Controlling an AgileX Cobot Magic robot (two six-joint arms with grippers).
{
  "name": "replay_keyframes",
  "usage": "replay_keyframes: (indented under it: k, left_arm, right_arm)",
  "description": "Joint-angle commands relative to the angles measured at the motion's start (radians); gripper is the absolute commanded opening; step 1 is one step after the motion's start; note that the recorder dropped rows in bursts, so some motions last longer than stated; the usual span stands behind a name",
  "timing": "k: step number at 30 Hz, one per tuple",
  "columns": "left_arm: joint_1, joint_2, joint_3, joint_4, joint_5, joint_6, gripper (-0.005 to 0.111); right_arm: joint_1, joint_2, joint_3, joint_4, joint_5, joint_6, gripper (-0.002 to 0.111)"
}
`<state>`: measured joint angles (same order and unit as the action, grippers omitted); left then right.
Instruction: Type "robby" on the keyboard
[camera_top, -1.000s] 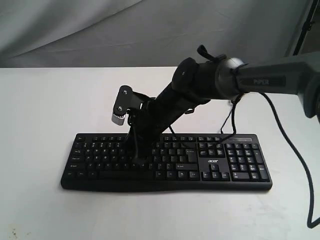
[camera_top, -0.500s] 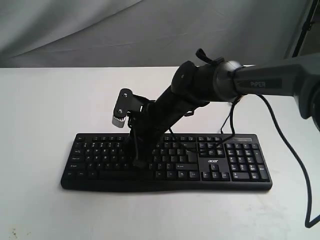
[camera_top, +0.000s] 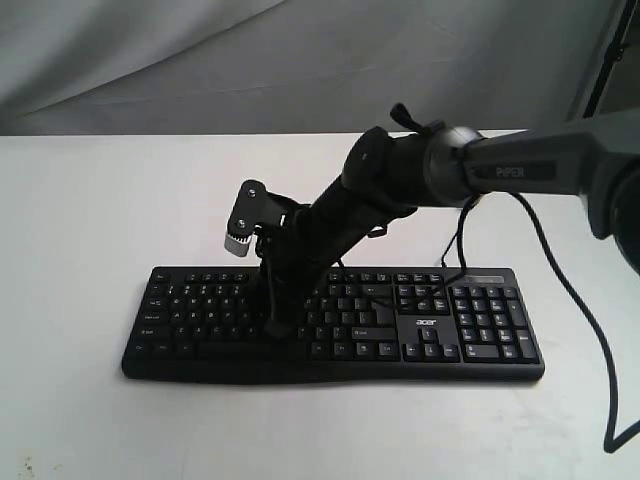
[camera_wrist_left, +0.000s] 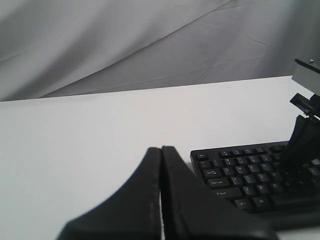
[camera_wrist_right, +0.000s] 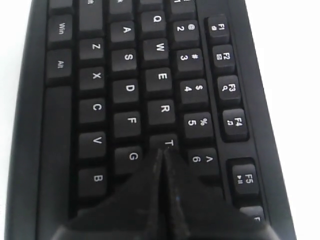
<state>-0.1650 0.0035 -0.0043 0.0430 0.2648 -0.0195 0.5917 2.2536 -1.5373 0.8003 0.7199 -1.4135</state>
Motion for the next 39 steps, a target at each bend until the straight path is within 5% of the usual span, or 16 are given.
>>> replay_keyframes:
  k: [1,17,23,29,39]
  left_arm:
    - [-0.006,-0.003,0.004,0.005,-0.005,-0.003,0.000]
    - [-0.006,-0.003,0.004,0.005,-0.005,-0.003,0.000]
    - [-0.006,-0.003,0.004,0.005,-0.005,-0.003,0.000]
    - [-0.006,-0.003,0.004,0.005,-0.005,-0.003,0.000]
    - [-0.006,-0.003,0.004,0.005,-0.005,-0.003,0.000]
  right_arm:
    - [-0.001,-0.009,0.000,-0.008,0.006,-0.008,0.000]
    - [0.011,-0.317,0.037,-0.043,-0.021,0.058,0.000]
    - [0.077,-0.705,0.307,-0.005,-0.380,0.057,0.000]
    - [0.288,-1.067,0.647,0.057,-0.909,0.060,0.000]
    - [0.327,-1.282,0.842,0.368,-0.998,0.059,0.000]
